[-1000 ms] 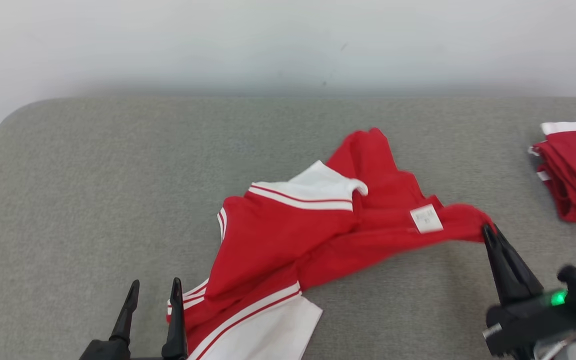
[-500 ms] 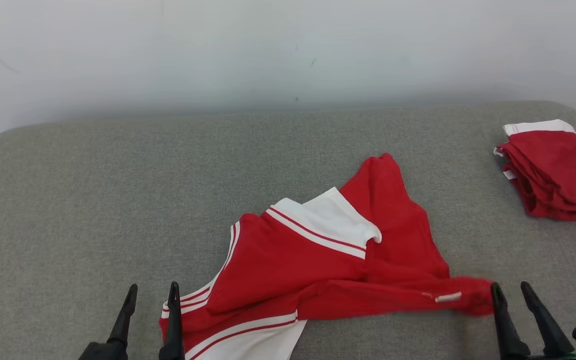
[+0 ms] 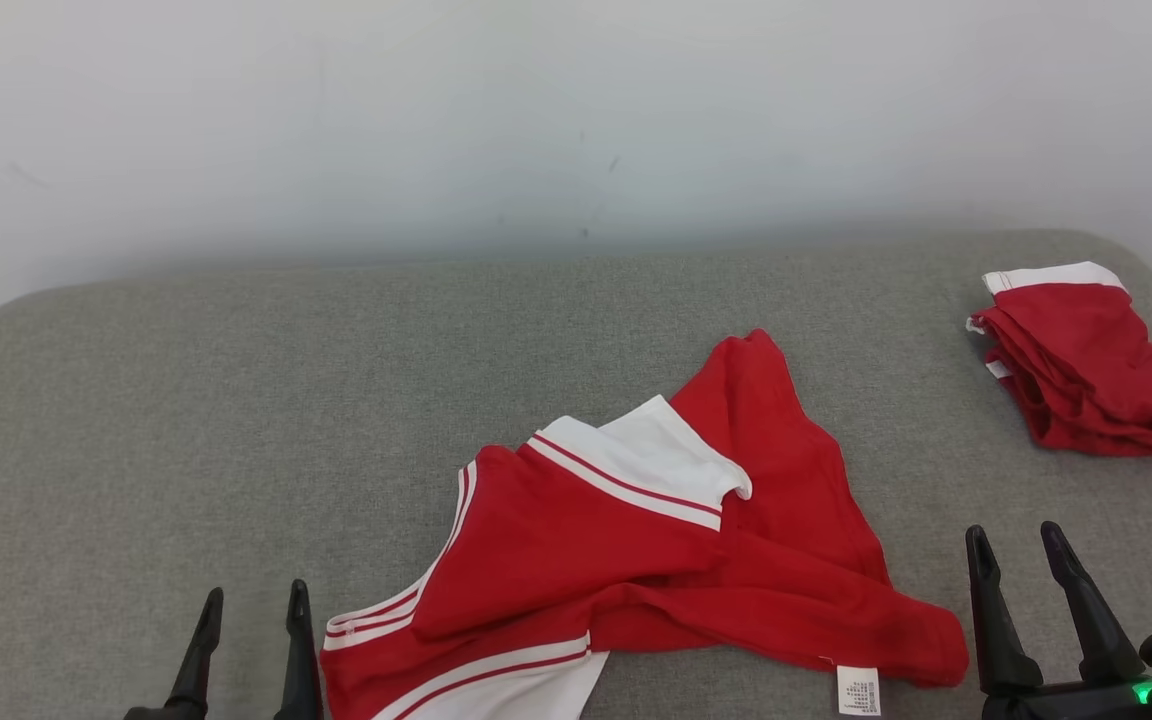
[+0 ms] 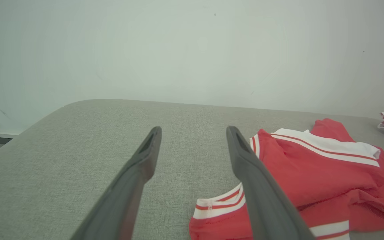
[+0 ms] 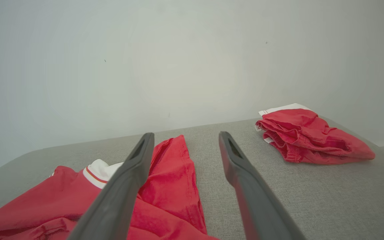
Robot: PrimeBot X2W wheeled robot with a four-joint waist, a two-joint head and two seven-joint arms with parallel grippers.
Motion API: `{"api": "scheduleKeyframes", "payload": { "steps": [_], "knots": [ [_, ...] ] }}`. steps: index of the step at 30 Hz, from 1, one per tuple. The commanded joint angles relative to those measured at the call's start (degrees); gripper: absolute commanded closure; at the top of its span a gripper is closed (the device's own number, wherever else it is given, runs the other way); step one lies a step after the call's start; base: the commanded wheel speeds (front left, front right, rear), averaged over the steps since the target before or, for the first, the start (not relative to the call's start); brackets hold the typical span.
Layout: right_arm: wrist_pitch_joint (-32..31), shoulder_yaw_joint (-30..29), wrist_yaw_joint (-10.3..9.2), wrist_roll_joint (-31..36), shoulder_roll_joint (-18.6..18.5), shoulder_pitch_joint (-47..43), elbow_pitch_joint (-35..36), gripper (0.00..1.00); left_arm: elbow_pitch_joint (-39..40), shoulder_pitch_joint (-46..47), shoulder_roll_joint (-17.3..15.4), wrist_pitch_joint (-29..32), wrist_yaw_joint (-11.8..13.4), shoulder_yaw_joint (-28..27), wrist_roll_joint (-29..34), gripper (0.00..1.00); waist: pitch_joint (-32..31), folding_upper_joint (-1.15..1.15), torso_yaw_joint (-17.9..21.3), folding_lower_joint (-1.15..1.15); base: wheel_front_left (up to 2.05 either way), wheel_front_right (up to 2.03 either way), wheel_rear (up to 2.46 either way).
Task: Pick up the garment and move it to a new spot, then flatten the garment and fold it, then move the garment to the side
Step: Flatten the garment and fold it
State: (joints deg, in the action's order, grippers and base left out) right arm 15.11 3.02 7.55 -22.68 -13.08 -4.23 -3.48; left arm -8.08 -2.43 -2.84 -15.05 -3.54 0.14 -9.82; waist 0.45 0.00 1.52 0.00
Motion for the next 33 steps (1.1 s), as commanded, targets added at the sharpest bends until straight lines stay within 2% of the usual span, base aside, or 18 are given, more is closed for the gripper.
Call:
{"api": "scheduleKeyframes", "payload": {
  "steps": [1,20,33],
  "knots": [
    [0.0,-0.2,-0.15,0.7,0.3,-0.6,0.4,0.00,0.3,-1.0,-0.1,-0.2,-0.1,-0.4,0.4,0.00,-0.1,0.00,0.0,0.00,0.00,0.00,0.00],
    [0.0,-1.9,-0.15,3.9,3.2,-4.0,2.2,0.00,2.5,-3.6,-0.1,-0.2,0.5,-3.8,2.2,0.00,-0.9,0.00,-0.4,0.00,0.00,0.00,0.00],
    [0.0,-1.4,-0.15,4.1,3.2,-3.9,2.0,0.00,4.7,-3.9,-0.2,-0.2,-1.9,-2.8,2.9,0.00,-1.0,0.00,-0.6,0.00,0.00,0.00,0.00]
  ]
}}
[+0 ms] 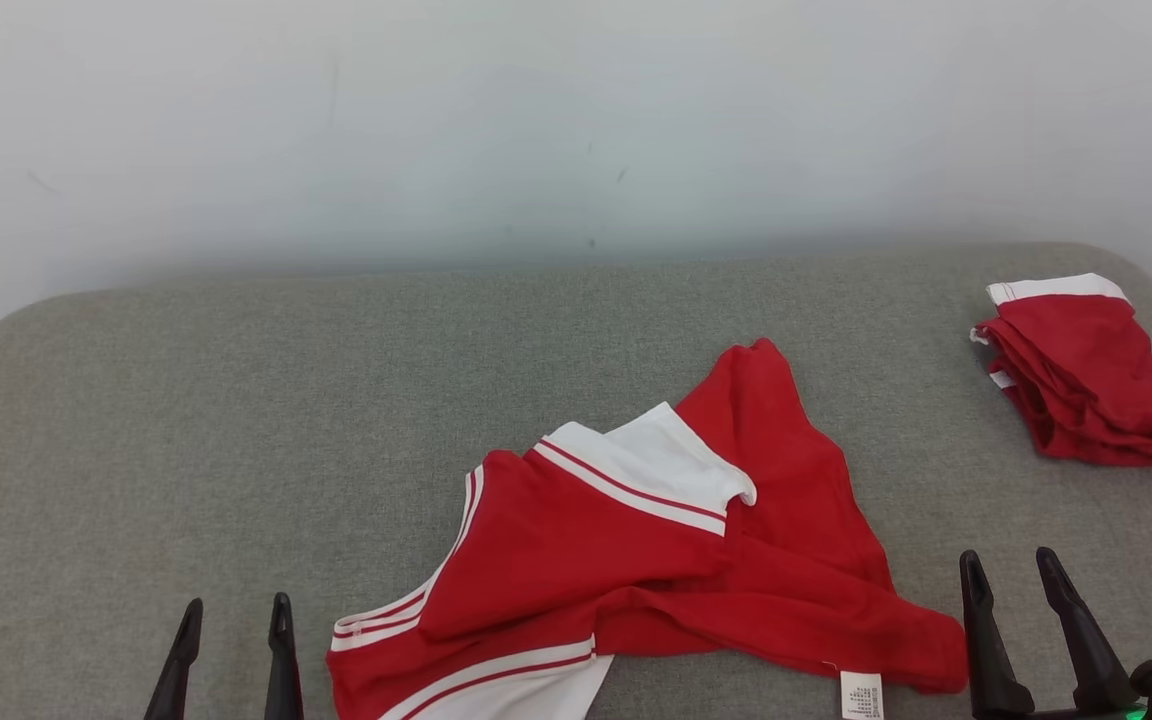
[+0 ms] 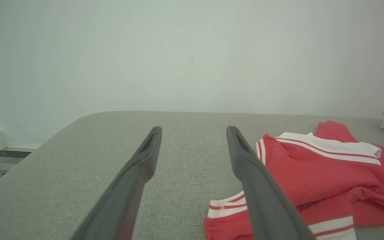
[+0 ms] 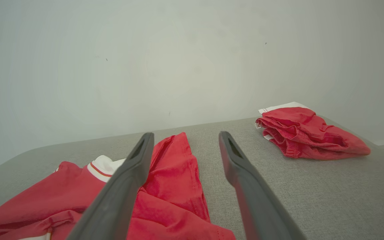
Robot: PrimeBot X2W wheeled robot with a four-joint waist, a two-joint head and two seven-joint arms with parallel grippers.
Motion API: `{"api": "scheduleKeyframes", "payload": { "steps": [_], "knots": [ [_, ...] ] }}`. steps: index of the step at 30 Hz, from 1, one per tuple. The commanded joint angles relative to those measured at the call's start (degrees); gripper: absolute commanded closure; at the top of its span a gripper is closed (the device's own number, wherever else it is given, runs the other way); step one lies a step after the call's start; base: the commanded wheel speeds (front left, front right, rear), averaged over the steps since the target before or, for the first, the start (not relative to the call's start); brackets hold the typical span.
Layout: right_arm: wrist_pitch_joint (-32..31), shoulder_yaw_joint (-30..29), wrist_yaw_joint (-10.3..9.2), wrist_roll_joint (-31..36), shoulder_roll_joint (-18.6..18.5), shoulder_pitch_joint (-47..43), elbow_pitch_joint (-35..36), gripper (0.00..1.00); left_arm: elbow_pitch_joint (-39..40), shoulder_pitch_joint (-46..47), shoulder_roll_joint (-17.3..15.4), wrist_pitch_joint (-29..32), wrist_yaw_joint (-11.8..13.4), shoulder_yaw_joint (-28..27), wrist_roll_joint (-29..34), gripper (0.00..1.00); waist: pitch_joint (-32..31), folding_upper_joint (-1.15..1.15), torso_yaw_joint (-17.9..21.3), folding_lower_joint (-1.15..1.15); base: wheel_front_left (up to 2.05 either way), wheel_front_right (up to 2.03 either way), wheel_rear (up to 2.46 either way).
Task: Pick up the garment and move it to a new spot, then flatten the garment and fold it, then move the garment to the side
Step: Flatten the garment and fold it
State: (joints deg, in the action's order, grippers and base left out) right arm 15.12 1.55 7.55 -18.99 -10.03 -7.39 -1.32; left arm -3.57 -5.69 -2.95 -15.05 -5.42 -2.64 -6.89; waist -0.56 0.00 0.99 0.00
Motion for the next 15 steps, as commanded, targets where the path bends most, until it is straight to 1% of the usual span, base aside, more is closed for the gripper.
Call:
{"api": "scheduleKeyframes", "payload": {
  "steps": [1,4,15],
  "knots": [
    [0.0,0.0,-0.15,0.3,0.1,-0.8,-0.2,0.00,0.4,-0.7,-0.3,-0.2,-0.3,0.1,-0.1,0.00,0.0,0.00,0.0,0.00,0.00,0.00,0.00],
    [0.0,0.1,-0.15,0.3,0.2,-0.8,-0.3,0.00,0.8,-1.0,-0.5,-0.2,-0.9,0.5,-0.3,0.00,0.0,0.00,-0.1,0.00,0.00,0.00,0.00],
    [0.0,0.3,-0.15,0.1,0.1,-0.4,-0.7,0.00,0.8,-1.5,-1.2,-0.2,-1.5,1.2,-0.3,0.00,0.0,0.00,-0.5,0.00,0.00,0.00,0.00]
  ]
}}
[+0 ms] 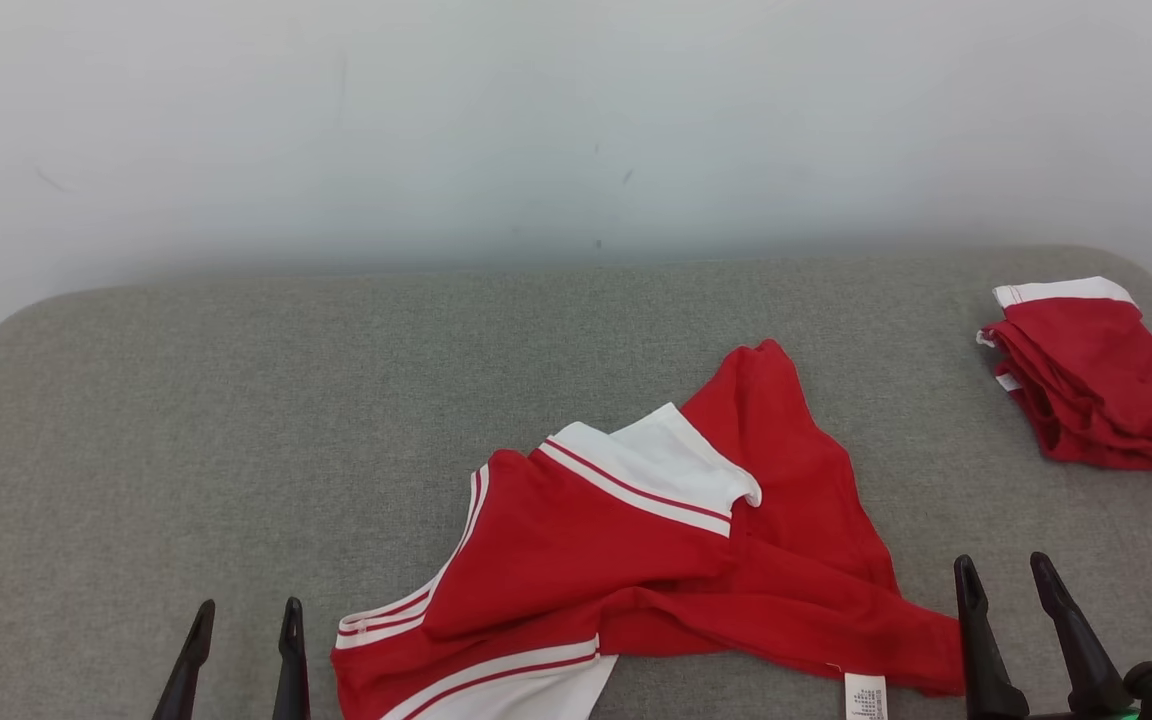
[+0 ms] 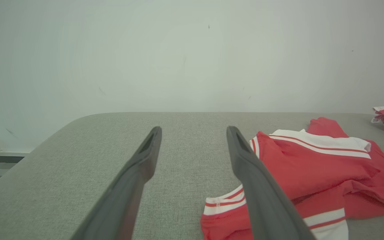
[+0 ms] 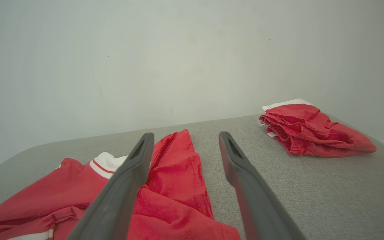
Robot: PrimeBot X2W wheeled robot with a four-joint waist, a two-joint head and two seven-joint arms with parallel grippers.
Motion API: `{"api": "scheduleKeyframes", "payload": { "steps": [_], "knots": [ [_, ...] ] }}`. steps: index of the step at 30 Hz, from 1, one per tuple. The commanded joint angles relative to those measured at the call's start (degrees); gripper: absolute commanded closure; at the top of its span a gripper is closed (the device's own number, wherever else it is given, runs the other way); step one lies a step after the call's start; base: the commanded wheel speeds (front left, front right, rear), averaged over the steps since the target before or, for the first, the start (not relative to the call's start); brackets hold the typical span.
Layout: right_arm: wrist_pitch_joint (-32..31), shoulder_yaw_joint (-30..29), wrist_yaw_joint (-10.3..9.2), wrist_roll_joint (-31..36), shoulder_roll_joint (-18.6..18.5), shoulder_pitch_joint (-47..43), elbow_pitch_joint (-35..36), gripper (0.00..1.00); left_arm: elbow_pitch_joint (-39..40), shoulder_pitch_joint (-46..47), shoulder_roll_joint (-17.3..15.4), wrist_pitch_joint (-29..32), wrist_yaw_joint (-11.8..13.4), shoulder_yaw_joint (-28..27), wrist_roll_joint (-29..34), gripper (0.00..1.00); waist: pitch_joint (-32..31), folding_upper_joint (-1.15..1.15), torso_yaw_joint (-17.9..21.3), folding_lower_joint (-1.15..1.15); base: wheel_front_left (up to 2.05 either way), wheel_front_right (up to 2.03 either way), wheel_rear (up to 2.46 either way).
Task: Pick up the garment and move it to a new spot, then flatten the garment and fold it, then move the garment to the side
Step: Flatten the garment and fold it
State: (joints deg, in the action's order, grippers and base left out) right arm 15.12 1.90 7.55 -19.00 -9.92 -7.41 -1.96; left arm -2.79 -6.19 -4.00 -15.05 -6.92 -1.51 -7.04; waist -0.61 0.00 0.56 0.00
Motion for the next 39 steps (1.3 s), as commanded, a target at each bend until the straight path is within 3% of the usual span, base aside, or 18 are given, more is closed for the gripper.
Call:
{"api": "scheduleKeyframes", "payload": {
  "steps": [1,8,20,39],
  "knots": [
    [0.0,0.0,-0.15,0.1,-0.1,-0.3,-0.1,0.00,-0.3,-1.1,-0.2,-0.2,0.0,0.1,-0.3,0.00,0.0,0.00,-0.1,0.00,0.00,0.00,0.00],
    [-0.1,-0.8,-0.16,0.5,-1.0,-0.4,-4.6,0.00,-5.2,-2.2,-0.2,-0.1,-0.5,3.5,-1.7,0.00,0.1,0.00,-0.4,0.00,0.00,0.00,0.00],
    [-1.2,-0.4,-0.15,-0.9,-1.9,0.9,-16.5,0.00,-18.6,-1.4,-1.6,2.1,-0.5,17.5,-8.7,0.00,1.0,0.00,-0.4,0.00,0.00,0.00,0.00],
    [0.0,7.2,-0.15,-6.0,-3.9,9.0,-30.5,0.00,-33.0,4.8,-0.6,1.5,-0.5,26.1,-18.8,0.00,2.6,0.00,0.3,0.00,0.00,0.00,0.00]
  ]
}}
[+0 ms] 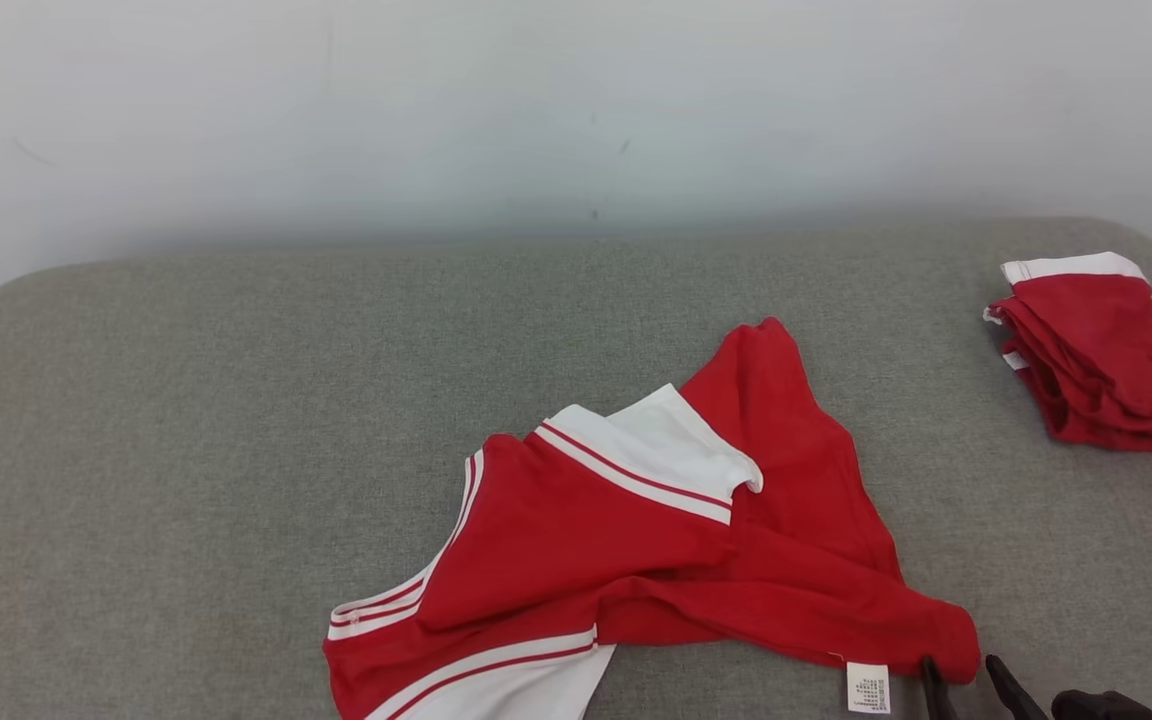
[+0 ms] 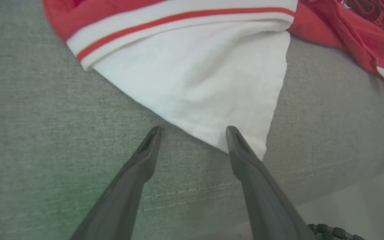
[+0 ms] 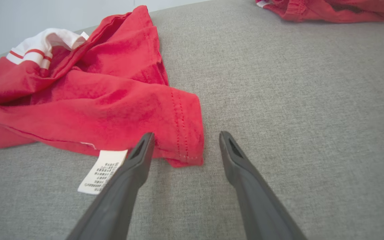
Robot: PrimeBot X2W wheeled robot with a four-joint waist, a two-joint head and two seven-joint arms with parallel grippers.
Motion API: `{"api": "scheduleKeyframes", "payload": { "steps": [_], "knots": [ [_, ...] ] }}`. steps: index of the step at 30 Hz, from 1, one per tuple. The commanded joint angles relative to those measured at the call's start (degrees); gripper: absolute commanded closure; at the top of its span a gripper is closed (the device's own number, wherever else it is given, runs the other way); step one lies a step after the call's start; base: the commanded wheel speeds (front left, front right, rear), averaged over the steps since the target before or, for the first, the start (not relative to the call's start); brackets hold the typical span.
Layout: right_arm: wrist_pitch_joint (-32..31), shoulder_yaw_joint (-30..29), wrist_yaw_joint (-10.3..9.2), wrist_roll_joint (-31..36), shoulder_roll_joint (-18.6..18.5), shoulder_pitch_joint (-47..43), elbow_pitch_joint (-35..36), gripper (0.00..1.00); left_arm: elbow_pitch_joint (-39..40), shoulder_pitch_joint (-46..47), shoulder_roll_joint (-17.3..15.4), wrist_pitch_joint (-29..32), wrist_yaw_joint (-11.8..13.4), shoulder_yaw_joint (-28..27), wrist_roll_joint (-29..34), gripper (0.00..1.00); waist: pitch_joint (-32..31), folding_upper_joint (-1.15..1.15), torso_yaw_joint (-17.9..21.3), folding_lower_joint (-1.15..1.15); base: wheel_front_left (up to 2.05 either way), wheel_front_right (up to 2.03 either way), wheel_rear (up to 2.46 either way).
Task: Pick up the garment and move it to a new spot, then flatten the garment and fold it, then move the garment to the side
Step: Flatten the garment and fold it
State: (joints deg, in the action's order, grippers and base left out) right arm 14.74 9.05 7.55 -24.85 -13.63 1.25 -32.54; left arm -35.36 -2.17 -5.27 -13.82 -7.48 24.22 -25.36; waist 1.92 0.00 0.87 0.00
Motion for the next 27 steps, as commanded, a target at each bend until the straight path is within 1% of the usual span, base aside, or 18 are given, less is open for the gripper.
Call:
{"api": "scheduleKeyframes", "payload": {
  "steps": [1,6,7,8,9,10,13,16,20,24,27],
  "knots": [
    [0.5,0.4,-0.15,-0.5,-0.3,0.7,-0.4,0.00,-0.5,1.2,0.9,0.1,0.0,1.0,-1.3,0.00,0.3,0.00,0.0,0.00,0.00,0.00,0.00],
    [0.5,2.6,-0.15,-1.8,-0.4,2.5,-2.3,0.00,-1.9,3.4,1.5,-0.3,-0.1,3.4,-3.5,0.00,1.0,0.00,0.1,0.00,0.00,0.00,0.00],
    [0.5,2.9,-0.15,-2.3,-0.3,2.7,-2.7,0.15,-2.3,3.9,1.5,-0.4,-0.1,3.6,-3.7,0.03,1.0,0.00,0.2,0.00,0.00,0.00,0.00],
    [0.5,3.2,-0.15,-2.5,-0.3,3.1,-2.9,0.61,-2.5,4.5,1.5,-0.6,-0.1,3.5,-4.0,0.51,1.1,0.00,0.2,0.00,0.00,0.00,0.00],
    [0.5,3.5,-0.15,-2.7,-0.4,3.3,-2.9,1.00,-2.6,5.0,1.6,-0.7,-0.1,3.2,-4.3,0.96,1.2,0.00,0.1,0.00,0.00,0.00,0.00],
    [0.5,3.8,-0.15,-3.1,-0.4,3.5,-2.4,1.00,-2.4,5.5,1.6,-0.9,-0.1,3.0,-4.1,1.00,1.3,0.00,0.1,0.00,0.00,0.00,0.00],
    [0.5,4.3,-0.15,-3.4,-1.2,2.5,-0.2,1.00,-0.4,5.6,1.5,-1.3,0.0,1.5,-4.4,1.00,1.3,0.00,-0.1,0.00,0.00,0.00,0.00],
    [0.5,4.8,-0.15,-3.4,-1.5,0.2,4.2,1.00,5.2,4.0,1.3,-1.4,0.1,-2.4,-5.1,1.00,1.2,0.00,-0.4,0.00,0.00,0.00,0.00],
    [0.5,4.9,-0.15,-3.9,-2.0,-1.5,11.4,1.00,13.9,2.9,1.5,-1.4,0.1,-7.0,-3.4,1.00,1.3,0.00,0.2,0.00,0.00,0.00,0.00],
    [0.5,6.2,-0.15,-4.6,-3.1,1.8,16.5,1.00,19.7,6.0,-0.6,-1.4,0.1,-8.5,-1.4,1.00,1.9,0.00,1.0,0.00,0.00,0.00,0.00],
    [0.4,7.6,-0.15,-5.7,-4.6,6.8,17.3,1.00,21.9,11.7,-3.4,-0.5,0.1,-8.1,-1.0,1.00,2.9,0.00,1.6,0.00,0.00,0.00,0.00]
  ]
}}
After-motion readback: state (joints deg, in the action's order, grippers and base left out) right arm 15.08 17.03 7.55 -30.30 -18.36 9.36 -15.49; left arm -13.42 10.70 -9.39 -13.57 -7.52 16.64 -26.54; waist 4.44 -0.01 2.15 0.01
